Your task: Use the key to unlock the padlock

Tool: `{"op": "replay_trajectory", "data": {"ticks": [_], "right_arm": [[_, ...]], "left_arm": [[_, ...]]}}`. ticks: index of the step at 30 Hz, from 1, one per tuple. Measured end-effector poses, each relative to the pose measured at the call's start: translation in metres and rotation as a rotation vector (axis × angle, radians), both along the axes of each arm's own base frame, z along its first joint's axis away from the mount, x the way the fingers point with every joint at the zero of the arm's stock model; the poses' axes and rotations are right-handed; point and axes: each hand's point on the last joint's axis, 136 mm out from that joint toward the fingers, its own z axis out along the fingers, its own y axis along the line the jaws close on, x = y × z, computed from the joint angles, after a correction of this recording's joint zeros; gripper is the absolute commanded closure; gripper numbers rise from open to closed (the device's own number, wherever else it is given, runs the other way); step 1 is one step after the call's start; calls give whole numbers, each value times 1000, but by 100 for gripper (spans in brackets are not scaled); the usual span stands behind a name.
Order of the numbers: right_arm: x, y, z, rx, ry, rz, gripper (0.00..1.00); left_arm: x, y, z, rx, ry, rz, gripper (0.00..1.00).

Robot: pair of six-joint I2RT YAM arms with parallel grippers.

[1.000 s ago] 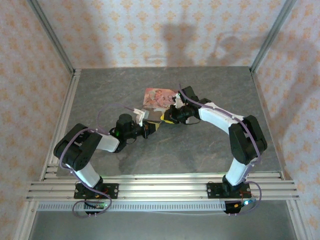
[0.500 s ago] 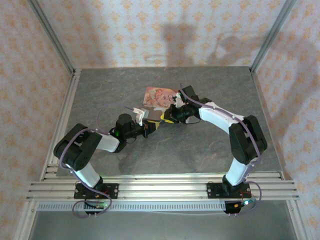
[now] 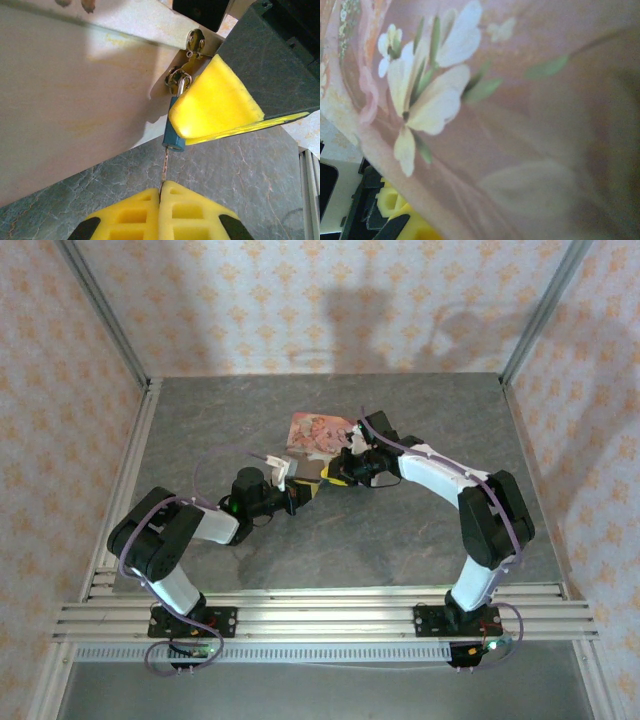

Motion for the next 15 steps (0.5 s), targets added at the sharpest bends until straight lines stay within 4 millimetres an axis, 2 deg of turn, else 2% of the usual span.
{"op": "replay_trajectory", "data": {"ticks": [15], "right_arm": [[2, 2, 3, 15, 4, -15, 100]], "left_arm": [[0, 0, 0, 0, -1, 1, 100]]}}
